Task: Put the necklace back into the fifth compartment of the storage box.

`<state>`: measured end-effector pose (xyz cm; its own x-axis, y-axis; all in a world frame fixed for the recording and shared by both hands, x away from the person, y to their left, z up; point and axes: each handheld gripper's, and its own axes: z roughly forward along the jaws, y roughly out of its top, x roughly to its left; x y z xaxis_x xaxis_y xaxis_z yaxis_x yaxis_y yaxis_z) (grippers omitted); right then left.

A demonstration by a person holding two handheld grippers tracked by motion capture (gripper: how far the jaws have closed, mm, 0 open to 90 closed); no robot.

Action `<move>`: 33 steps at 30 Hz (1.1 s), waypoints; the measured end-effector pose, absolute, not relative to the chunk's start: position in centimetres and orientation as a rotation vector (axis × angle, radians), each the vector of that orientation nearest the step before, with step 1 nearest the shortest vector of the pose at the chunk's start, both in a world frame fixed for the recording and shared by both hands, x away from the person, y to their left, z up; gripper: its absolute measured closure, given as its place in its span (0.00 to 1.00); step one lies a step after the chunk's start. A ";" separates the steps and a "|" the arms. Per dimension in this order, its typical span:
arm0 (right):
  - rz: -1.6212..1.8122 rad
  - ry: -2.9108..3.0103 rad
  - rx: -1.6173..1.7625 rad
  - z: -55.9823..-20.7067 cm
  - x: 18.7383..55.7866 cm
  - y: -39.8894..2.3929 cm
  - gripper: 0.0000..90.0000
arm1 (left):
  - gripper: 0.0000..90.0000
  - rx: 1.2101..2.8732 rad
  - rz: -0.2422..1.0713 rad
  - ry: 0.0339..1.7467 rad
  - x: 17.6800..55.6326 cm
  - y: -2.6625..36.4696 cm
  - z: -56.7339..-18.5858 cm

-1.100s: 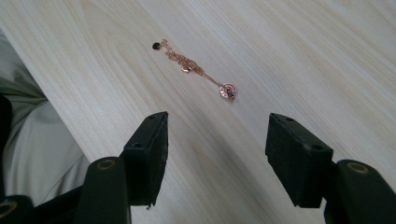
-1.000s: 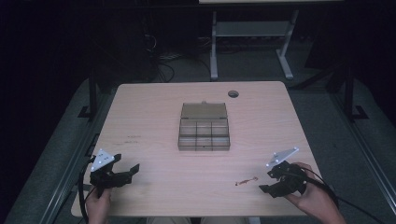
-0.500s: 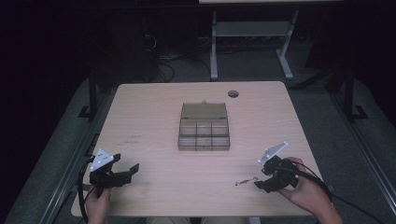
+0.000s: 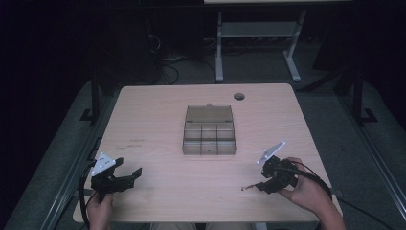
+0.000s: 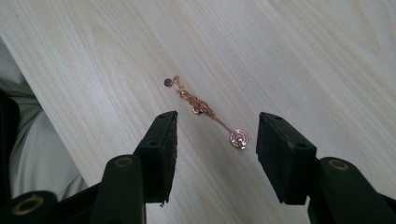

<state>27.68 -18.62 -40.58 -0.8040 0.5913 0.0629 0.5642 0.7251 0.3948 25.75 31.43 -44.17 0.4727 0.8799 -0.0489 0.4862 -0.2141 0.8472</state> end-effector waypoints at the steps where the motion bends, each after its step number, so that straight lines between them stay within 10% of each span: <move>1: 0.618 2.858 0.954 -40.6 27.7 -18.5 0.53 | 0.16 1.859 0.576 1.147 25.8 31.4 -44.2; 33: 0.506 2.954 0.867 -42.3 29.1 -15.0 0.63 | 0.16 1.855 0.577 1.150 25.7 31.5 -44.1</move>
<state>29.09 -15.00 -42.26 -0.8454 0.5296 0.0693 0.5225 0.7929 0.3136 25.72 31.49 -44.09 0.4693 0.8816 -0.0510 0.4867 -0.2100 0.8480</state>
